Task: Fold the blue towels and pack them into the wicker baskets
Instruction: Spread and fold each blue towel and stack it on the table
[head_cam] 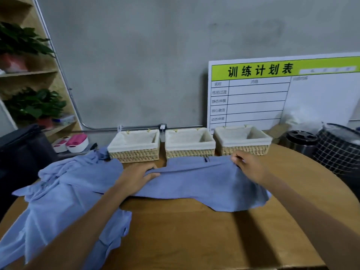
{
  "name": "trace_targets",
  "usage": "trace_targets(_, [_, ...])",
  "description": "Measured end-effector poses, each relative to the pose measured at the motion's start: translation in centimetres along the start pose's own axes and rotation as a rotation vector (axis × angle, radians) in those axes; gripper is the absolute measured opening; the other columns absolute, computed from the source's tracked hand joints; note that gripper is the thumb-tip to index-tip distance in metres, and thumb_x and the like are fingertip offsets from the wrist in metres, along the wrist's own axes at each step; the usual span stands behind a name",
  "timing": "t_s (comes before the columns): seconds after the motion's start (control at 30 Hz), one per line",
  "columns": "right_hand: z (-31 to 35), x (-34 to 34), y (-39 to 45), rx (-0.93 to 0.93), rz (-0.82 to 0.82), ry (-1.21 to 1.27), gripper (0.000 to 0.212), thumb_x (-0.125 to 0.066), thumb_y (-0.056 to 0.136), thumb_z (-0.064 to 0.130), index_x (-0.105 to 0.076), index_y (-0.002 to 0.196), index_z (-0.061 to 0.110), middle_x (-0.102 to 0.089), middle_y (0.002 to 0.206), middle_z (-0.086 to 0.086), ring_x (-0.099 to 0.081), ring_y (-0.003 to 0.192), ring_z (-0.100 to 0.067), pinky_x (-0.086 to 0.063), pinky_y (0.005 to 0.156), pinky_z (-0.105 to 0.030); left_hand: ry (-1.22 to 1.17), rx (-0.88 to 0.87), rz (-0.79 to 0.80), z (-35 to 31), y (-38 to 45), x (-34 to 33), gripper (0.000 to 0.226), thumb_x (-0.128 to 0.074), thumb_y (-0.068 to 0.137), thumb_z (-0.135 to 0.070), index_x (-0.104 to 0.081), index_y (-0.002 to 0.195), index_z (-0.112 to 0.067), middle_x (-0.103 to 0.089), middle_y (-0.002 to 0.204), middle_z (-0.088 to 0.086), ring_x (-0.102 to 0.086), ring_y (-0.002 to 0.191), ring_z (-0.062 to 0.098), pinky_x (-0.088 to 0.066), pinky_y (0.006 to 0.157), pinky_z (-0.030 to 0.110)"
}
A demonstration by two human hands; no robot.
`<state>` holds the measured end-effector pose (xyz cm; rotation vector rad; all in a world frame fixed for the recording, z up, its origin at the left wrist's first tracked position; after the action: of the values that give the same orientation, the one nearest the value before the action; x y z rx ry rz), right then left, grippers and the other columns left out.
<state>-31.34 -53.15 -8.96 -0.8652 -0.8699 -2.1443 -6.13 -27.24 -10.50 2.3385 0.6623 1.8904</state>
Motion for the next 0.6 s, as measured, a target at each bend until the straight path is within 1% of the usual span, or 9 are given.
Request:
trace_targets(0.1, [-2.7,-0.6,-2.3,-0.079,0.069,-0.289,0.030,-0.049,0.101,0.022,-0.040,0.074,0.032,-0.057,0.083,0.003,-0.056,0.081,-0.027,-0.040,0.070,-0.040,-0.072,-0.037,0.050,-3.7,0.7,-3.5,0.014,-0.053,0.102,-0.042,-0.059,0.093,-0.034,-0.062,0.082,-0.008,-0.056,0.071,0.009,-0.045,0.065,0.033])
trace_targets(0.17, [-1.9,-2.1,-3.3,-0.051,0.042,-0.425,0.019,-0.047,0.102,0.033,-0.045,0.083,0.033,-0.057,0.098,0.003,-0.057,0.095,-0.027,-0.038,0.076,-0.037,-0.094,-0.065,0.076,-6.3,1.4,-6.5,0.017,-0.052,0.102,-0.041,-0.063,0.096,-0.029,-0.064,0.083,-0.006,-0.057,0.071,0.010,-0.046,0.065,0.036])
trace_targets(0.2, [-0.6,-3.0,-3.6,0.003,0.013,-0.416,0.014,-0.046,0.102,0.037,-0.051,0.091,0.031,-0.057,0.104,0.002,-0.055,0.099,-0.026,-0.038,0.079,-0.038,-0.094,-0.076,0.076,-7.3,1.7,-7.8,0.019,-0.051,0.101,-0.042,-0.064,0.098,-0.028,-0.065,0.084,-0.006,-0.057,0.072,0.010,-0.046,0.065,0.036])
trace_targets(0.23, [0.9,-4.3,-3.9,0.079,0.004,-0.357,0.016,-0.048,0.101,0.039,-0.056,0.098,0.027,-0.058,0.107,0.001,-0.055,0.100,-0.025,-0.037,0.078,-0.037,-0.080,-0.088,0.071,-8.2,1.9,-8.8,0.022,-0.050,0.101,-0.044,-0.064,0.098,-0.028,-0.065,0.084,-0.006,-0.057,0.072,0.009,-0.046,0.064,0.035])
trace_targets(0.3, [3.2,-7.7,-4.7,0.209,0.100,-0.228,0.024,-0.050,0.098,0.044,-0.060,0.102,0.023,-0.060,0.105,0.001,-0.053,0.097,-0.023,-0.032,0.074,-0.034,-0.013,-0.122,0.065,-9.5,1.9,-9.9,0.025,-0.048,0.101,-0.045,-0.063,0.098,-0.025,-0.063,0.083,-0.005,-0.056,0.070,0.011,-0.042,0.059,0.033])
trace_targets(0.37, [4.0,-11.0,-5.8,0.303,0.209,-0.232,0.030,-0.049,0.094,0.051,-0.059,0.104,0.025,-0.056,0.107,0.004,-0.047,0.098,-0.019,-0.030,0.074,-0.035,0.087,-0.175,0.068,-9.6,1.4,-10.3,0.034,-0.040,0.100,-0.049,-0.063,0.098,-0.023,-0.063,0.084,-0.004,-0.056,0.069,0.014,-0.036,0.054,0.029])
trace_targets(0.43, [2.9,-12.2,-6.0,0.305,0.182,-0.231,0.023,-0.054,0.094,0.046,-0.060,0.104,0.026,-0.054,0.109,0.007,-0.044,0.101,-0.017,-0.029,0.075,-0.035,0.122,-0.189,0.090,-8.2,0.6,-10.0,0.043,-0.031,0.097,-0.054,-0.061,0.096,-0.023,-0.059,0.078,-0.004,-0.054,0.066,0.014,-0.037,0.053,0.030])
trace_targets(0.5, [1.6,-11.5,-5.8,0.270,0.098,-0.177,0.014,-0.059,0.094,0.040,-0.062,0.098,0.026,-0.056,0.104,0.010,-0.044,0.099,-0.015,-0.029,0.076,-0.032,0.119,-0.132,0.107,-5.3,-0.4,-9.7,0.042,-0.030,0.097,-0.058,-0.056,0.093,-0.026,-0.053,0.073,-0.008,-0.051,0.062,0.011,-0.042,0.055,0.035])
trace_targets(0.6, [0.9,-10.8,-5.7,0.267,0.071,-0.228,0.012,-0.061,0.095,0.036,-0.063,0.097,0.025,-0.059,0.104,0.011,-0.051,0.098,-0.017,-0.030,0.075,-0.030,0.113,-0.082,0.102,-2.7,-1.7,-8.6,0.036,-0.031,0.093,-0.066,-0.048,0.089,-0.035,-0.047,0.069,-0.013,-0.051,0.062,0.010,-0.043,0.057,0.036])
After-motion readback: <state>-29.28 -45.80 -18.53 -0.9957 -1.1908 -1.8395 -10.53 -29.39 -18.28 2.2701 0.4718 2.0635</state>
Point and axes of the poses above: each hand's wrist, its own y-axis towards the middle knuckle, its own x-axis out of the back of the hand, z = x × y, the point moved 9 cm from there along y, towards the middle knuckle
